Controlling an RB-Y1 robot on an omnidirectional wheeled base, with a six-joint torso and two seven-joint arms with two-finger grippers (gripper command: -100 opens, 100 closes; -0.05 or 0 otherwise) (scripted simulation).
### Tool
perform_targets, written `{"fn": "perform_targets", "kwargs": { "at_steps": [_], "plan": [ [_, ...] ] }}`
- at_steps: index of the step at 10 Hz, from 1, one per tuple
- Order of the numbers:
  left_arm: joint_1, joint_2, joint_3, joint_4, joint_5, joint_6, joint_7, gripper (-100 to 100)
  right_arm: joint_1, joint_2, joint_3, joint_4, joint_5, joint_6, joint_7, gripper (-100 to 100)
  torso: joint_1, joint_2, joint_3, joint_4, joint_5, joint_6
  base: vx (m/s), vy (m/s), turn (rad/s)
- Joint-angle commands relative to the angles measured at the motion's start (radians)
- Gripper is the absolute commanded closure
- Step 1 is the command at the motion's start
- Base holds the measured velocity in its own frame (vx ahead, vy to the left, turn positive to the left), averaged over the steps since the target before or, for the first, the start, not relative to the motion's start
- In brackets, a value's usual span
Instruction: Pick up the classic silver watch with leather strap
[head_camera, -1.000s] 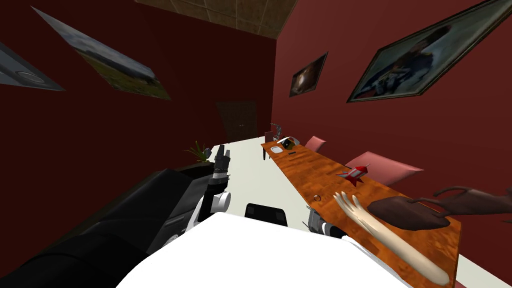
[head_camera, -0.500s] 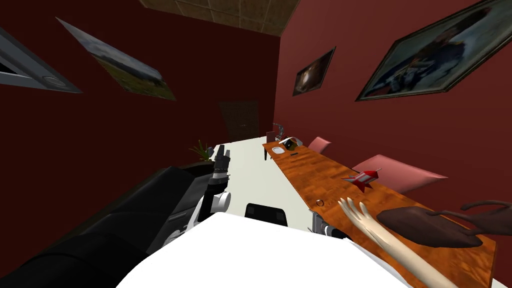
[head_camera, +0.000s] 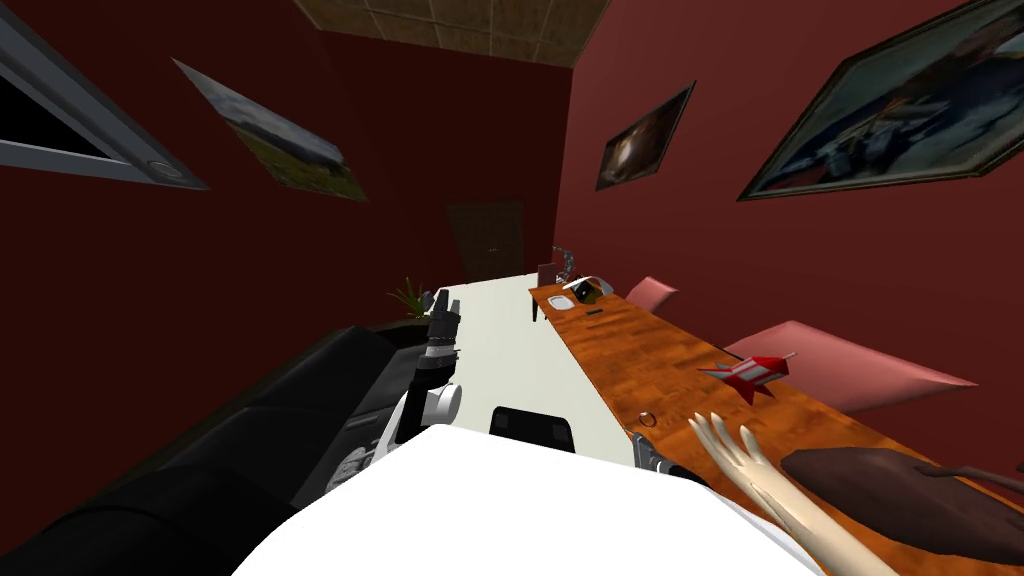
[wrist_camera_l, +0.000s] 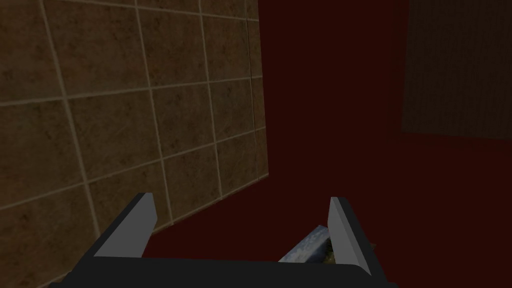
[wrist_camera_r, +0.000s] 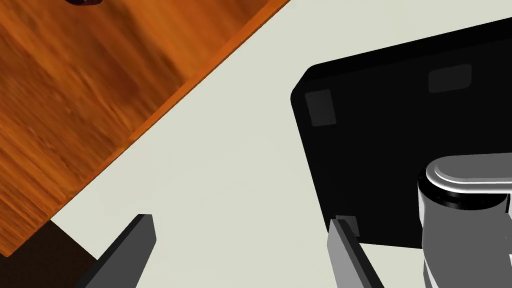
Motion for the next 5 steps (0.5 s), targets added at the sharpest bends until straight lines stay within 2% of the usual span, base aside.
{"fn": "perform_targets", "kwargs": {
  "at_steps": [1,2,3,4,5],
  "plan": [
    [0.0,0.0,0.0,0.0,0.0,0.0,0.0,0,-0.021,-0.007,0.028,0.05,0.05,0.015,0.008,-100,0.0,0.0,0.0,0.0,0.0,0.0,0.051,-0.076,0.19],
    [0.0,0.0,0.0,0.0,0.0,0.0,0.0,0,-0.021,-0.007,0.028,0.06,0.073,0.015,0.008,-100,-0.002,-0.001,0.0,0.0,0.0,-0.001,0.043,-0.066,0.087],
    [0.0,0.0,0.0,0.0,0.0,0.0,0.0,0,-0.035,-0.011,0.047,0.101,0.098,0.024,0.008,-100,-0.001,-0.001,0.0,0.0,0.0,0.0,0.045,-0.066,0.116],
    [0.0,0.0,0.0,0.0,0.0,0.0,0.0,0,-0.035,-0.011,0.047,0.101,0.13,0.024,0.008,-100,-0.001,-0.001,0.0,0.0,0.0,0.0,0.036,-0.061,0.088],
    [0.0,0.0,0.0,0.0,0.0,0.0,0.0,0,-0.048,-0.015,0.065,0.137,0.167,0.031,0.008,-100,-0.001,0.0,0.0,0.0,0.0,0.0,0.046,-0.068,0.177]
  ]
}}
